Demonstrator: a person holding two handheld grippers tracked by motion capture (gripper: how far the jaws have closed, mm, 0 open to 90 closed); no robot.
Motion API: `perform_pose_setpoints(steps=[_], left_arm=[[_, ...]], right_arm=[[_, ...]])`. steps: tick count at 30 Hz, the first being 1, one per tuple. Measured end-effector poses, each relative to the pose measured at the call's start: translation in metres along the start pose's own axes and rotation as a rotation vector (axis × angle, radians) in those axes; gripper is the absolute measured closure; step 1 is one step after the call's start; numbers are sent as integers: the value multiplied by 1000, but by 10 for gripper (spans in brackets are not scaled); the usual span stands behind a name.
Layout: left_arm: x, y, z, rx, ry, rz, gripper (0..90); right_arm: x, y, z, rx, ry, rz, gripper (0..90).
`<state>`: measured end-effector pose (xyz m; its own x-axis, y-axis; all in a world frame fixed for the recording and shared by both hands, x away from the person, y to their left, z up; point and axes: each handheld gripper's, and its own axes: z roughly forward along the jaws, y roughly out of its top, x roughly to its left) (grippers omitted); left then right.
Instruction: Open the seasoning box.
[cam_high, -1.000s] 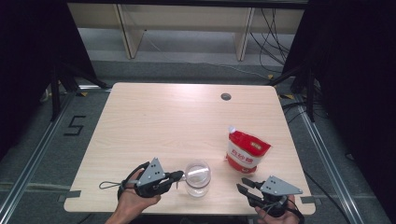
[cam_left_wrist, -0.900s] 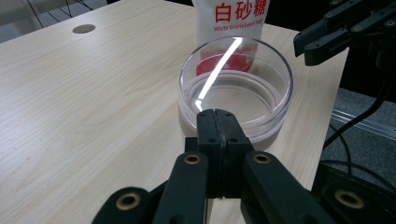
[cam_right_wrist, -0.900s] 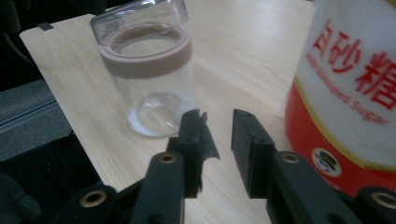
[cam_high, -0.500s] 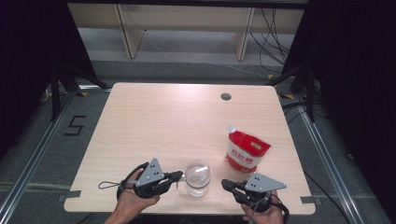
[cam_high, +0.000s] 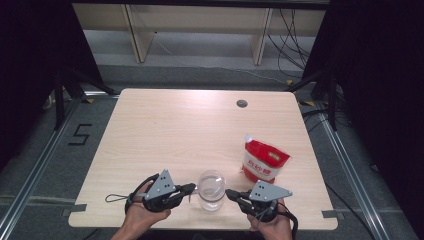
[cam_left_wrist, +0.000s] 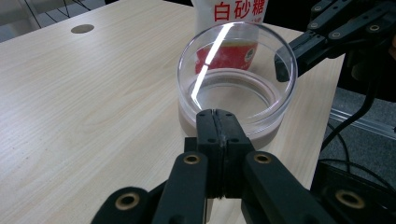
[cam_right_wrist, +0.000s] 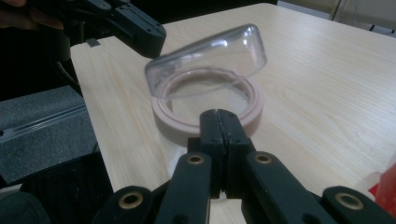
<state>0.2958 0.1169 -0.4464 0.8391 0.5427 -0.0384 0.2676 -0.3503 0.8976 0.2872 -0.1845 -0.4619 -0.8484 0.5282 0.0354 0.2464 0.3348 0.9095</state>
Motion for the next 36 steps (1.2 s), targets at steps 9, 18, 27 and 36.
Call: perform_pose_setpoints(steps=[9,18,27,36], left_arm=[[1,1,-1,7,16,14,836],[9,-10,-8,-21,22,-62,520],[13,-28,-16,11,49,-146,241],[15,-43,-19,62,68,-117,179]], right_arm=[[4,6,4,15,8,-5,900],[5,10,6,-10,-3,-38,900],[12,18,10,-31,4,-56,900],[18,25,13,-41,13,-74,900]])
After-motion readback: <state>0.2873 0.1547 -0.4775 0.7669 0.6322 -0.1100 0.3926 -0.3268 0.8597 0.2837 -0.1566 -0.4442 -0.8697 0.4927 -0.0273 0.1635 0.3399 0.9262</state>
